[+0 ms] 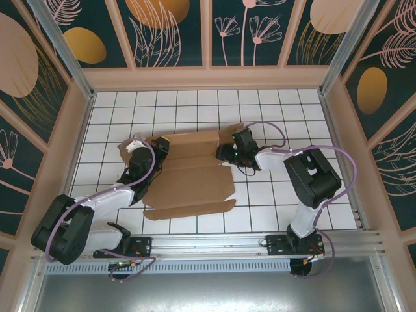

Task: Fold the paper box

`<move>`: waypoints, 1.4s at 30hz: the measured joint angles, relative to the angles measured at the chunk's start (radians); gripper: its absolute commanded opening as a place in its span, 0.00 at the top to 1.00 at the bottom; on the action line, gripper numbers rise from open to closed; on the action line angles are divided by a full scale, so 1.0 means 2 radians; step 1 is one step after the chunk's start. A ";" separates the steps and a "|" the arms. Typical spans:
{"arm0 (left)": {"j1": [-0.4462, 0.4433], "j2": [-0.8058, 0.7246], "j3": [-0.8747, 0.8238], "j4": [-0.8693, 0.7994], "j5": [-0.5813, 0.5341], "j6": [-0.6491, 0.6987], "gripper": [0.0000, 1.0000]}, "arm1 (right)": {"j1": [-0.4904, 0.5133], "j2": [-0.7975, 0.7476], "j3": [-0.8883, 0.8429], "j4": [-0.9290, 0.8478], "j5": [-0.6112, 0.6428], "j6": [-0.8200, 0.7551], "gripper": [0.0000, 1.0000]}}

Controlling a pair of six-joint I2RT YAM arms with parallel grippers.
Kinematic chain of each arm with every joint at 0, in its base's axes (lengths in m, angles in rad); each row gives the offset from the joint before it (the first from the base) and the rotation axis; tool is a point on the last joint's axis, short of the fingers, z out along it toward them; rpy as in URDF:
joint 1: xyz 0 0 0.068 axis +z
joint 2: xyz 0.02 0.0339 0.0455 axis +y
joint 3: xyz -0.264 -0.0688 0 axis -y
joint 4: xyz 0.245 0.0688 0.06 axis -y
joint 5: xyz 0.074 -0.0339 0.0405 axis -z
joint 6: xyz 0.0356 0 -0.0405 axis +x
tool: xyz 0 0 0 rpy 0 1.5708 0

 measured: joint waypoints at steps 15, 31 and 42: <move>0.000 -0.003 -0.002 -0.001 0.000 0.000 1.00 | 0.008 -0.001 -0.047 0.144 -0.093 0.015 0.46; 0.000 -0.003 -0.002 -0.001 0.000 0.000 1.00 | 0.012 0.014 -0.042 0.151 -0.111 0.014 0.47; 0.000 -0.006 0.000 -0.010 -0.006 0.000 1.00 | 0.005 -0.085 -0.059 0.116 -0.101 -0.005 0.50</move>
